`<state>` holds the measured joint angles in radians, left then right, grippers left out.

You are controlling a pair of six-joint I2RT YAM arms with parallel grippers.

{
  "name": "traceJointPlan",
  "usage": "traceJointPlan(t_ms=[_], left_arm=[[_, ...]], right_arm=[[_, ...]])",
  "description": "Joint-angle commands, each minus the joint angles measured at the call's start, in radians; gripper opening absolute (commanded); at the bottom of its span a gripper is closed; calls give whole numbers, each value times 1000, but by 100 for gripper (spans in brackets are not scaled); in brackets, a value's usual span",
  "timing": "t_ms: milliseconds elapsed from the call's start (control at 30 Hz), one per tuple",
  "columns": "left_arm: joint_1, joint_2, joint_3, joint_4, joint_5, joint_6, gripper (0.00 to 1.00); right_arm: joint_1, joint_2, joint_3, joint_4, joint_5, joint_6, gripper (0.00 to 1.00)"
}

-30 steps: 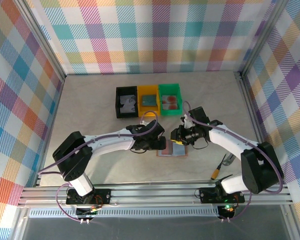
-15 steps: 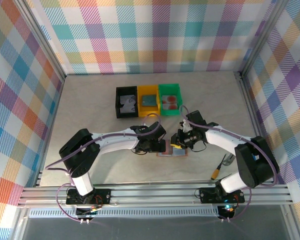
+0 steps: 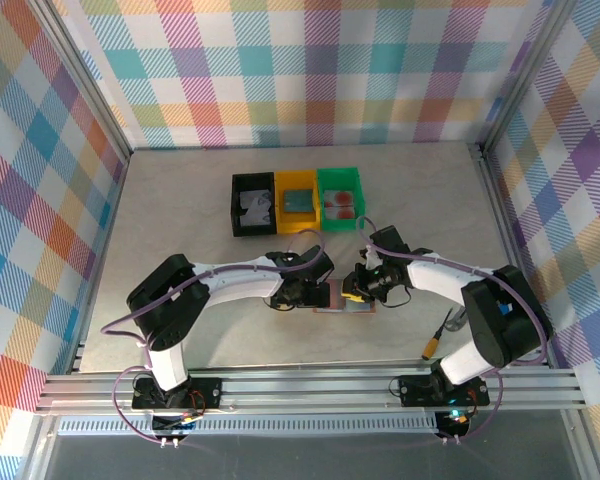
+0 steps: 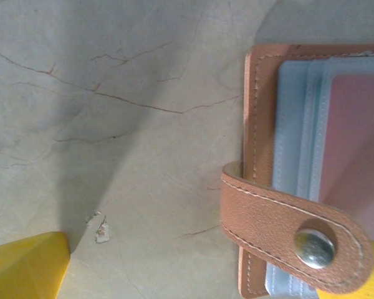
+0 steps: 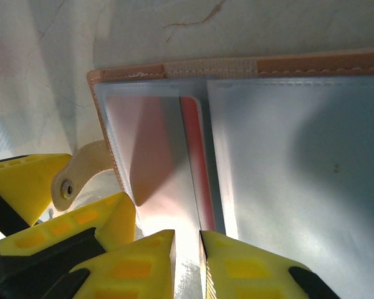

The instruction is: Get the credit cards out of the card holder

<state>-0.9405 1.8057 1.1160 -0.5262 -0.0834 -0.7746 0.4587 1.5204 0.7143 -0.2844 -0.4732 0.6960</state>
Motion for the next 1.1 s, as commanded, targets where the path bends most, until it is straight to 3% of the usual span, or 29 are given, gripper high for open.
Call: traceJointPlan(t_ms=[0, 567, 1067], left_arm=[[-7, 36, 13, -34, 39, -17, 96], [-16, 73, 14, -24, 63, -17, 95], [-14, -207, -114, 203, -27, -28, 96]], right_arm=[[6, 14, -13, 13, 14, -4, 19], [6, 48, -17, 60, 23, -12, 21], [6, 27, -23, 45, 45, -18, 17]])
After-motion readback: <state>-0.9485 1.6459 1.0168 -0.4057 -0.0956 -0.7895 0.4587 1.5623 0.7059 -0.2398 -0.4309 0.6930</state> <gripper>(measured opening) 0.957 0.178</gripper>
